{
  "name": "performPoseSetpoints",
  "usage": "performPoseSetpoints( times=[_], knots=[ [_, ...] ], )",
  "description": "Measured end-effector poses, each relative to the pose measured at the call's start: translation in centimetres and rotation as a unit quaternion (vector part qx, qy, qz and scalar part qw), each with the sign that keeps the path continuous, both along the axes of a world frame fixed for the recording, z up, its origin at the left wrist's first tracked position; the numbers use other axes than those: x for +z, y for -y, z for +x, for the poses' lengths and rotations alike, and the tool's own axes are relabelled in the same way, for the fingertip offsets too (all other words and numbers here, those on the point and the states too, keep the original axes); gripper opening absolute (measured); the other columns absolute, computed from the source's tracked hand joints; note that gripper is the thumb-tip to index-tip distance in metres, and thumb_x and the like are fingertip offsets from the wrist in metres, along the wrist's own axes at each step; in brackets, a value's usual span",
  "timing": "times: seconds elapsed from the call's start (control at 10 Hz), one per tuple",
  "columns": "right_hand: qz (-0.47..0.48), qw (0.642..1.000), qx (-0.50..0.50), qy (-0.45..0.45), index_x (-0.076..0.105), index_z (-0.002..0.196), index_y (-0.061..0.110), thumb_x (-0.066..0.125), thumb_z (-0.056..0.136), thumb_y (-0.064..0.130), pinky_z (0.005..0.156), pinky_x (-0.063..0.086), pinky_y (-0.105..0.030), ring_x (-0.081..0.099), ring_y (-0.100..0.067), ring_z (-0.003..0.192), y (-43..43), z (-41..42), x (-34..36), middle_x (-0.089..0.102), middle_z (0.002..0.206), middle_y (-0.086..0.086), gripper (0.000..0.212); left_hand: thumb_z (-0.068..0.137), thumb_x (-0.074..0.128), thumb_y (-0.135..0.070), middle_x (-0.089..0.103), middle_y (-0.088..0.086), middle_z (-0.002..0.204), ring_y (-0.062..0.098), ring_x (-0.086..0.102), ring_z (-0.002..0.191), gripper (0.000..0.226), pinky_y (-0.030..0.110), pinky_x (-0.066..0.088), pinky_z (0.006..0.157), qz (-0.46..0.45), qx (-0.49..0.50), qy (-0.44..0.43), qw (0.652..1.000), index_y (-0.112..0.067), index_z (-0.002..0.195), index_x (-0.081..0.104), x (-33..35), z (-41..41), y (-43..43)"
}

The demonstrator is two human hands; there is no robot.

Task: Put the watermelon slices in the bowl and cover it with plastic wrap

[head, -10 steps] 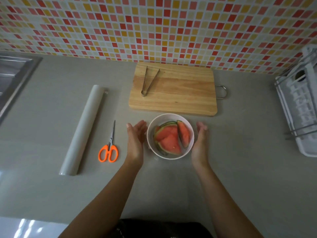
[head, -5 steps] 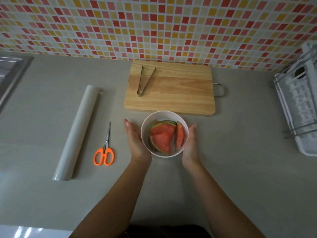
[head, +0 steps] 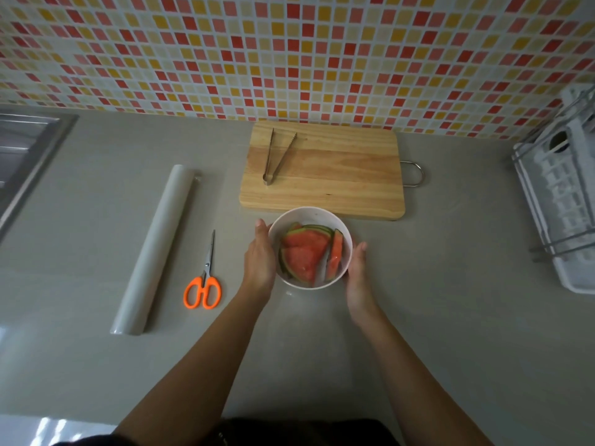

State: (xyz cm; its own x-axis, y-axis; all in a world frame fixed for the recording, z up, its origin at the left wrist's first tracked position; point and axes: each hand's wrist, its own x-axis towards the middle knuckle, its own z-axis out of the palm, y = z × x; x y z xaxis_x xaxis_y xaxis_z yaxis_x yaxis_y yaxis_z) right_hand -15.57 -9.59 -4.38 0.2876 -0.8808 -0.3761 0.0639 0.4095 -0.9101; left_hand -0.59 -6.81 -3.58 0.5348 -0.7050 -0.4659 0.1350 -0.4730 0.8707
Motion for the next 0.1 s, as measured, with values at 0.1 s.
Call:
performPoseSetpoints(
  times=[0.1],
  knots=[
    [-0.003, 1.000, -0.001, -0.010, 0.060, 0.108, 0.030, 0.009, 0.096, 0.048, 0.087, 0.040, -0.006, 0.054, 0.011, 0.107, 0.32, -0.31, 0.06, 0.063, 0.111, 0.016, 0.055, 0.098, 0.013, -0.055, 0.058, 0.014, 0.131, 0.029, 0.052, 0.123, 0.066, 0.045, 0.037, 0.109, 0.017, 0.007, 0.011, 1.000, -0.018, 0.131, 0.057, 0.57, -0.04, -0.02]
  ],
)
